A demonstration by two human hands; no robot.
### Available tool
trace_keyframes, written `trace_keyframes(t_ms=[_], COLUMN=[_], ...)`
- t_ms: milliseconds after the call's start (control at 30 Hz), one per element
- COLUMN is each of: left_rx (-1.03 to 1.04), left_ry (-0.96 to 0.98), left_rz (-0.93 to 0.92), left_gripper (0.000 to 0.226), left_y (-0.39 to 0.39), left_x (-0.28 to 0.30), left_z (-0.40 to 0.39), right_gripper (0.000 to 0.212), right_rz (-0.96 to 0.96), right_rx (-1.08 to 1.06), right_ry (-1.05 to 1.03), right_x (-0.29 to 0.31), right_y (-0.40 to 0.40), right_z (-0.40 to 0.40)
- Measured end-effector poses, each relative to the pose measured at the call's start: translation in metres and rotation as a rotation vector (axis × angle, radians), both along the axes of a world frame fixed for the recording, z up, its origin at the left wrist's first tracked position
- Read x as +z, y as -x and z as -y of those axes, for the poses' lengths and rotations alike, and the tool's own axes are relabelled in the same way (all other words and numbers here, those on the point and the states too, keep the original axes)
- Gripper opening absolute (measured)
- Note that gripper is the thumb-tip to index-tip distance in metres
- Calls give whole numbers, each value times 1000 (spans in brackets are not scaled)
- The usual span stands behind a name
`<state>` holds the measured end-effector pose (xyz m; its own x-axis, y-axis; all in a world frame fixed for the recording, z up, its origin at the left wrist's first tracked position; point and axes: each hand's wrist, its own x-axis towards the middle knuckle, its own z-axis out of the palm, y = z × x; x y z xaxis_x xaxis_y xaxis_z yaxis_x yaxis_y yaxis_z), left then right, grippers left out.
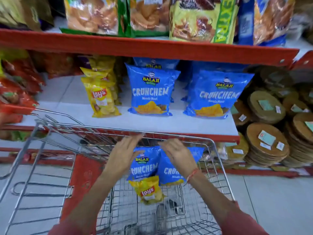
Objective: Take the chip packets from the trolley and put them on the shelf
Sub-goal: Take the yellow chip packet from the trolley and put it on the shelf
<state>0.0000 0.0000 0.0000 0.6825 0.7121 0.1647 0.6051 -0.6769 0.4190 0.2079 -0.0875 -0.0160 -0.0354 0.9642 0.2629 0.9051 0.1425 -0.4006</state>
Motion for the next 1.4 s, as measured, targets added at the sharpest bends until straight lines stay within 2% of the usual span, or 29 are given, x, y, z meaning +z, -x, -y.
trace_keyframes(t_ms=[133, 233, 333, 467, 600, 767, 967, 1100, 1267, 1400], left_rx=[10, 145, 165, 191, 227, 336, 349, 369, 413, 369], left_ry=[222, 418, 544, 554, 519, 553, 393, 280, 139, -53], left_rz=[-269, -333, -517, -547, -550, -219, 140, 263, 420, 492], left_gripper=[65, 60, 57, 44, 28, 17, 10, 5, 7, 5], left_y=[17, 27, 31, 32, 33, 41, 58, 65, 64, 63], left_x=[-64, -106, -131, -143, -142, -115, -51, -3, 55, 101], left_z=[25, 36, 42, 45, 50, 57, 48, 25, -13, -51], right_gripper=[41, 34, 32, 36, 19, 12, 11, 13, 12, 12], right_rz=[118, 68, -22, -197, -298, -374, -497, -507, -645, -690], right_rx=[38, -32, -93, -202, -255, -265, -283, -275, -277, -239], right_ry=[673, 850, 910, 892, 813, 668, 440, 233, 52, -82], right_x=[-55, -84, -97, -109, -111, -90, -35, 14, 71, 116], right_y=[8, 20, 31, 37, 39, 38, 39, 44, 48, 48], right_z=[7, 9, 8, 11, 21, 34, 34, 16, -19, -61])
